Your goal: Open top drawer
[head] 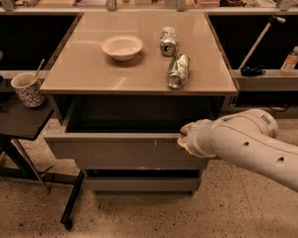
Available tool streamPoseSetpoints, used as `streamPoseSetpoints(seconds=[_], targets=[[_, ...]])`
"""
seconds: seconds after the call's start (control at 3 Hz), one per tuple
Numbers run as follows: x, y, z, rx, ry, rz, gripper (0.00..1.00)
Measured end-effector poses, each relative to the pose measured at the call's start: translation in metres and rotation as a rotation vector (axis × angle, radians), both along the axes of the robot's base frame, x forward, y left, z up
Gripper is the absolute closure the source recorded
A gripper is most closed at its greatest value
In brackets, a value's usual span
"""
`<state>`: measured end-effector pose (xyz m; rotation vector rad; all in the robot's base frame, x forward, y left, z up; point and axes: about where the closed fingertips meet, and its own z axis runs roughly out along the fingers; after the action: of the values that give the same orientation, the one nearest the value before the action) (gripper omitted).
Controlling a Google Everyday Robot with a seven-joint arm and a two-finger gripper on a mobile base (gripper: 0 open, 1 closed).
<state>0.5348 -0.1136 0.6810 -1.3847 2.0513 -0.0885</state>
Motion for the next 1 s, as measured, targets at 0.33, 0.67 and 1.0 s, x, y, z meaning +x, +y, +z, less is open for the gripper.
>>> streamPoseSetpoints(seconds=[0.33, 0.67, 1.0], targets=[[0.0, 0.0, 0.0, 0.0, 0.0, 0.0, 0.34], [0.0, 0.0, 0.0, 0.0, 0.0, 0.0, 0.11], [0.0, 0.0, 0.0001, 0.0, 0.0, 0.0, 0.0]])
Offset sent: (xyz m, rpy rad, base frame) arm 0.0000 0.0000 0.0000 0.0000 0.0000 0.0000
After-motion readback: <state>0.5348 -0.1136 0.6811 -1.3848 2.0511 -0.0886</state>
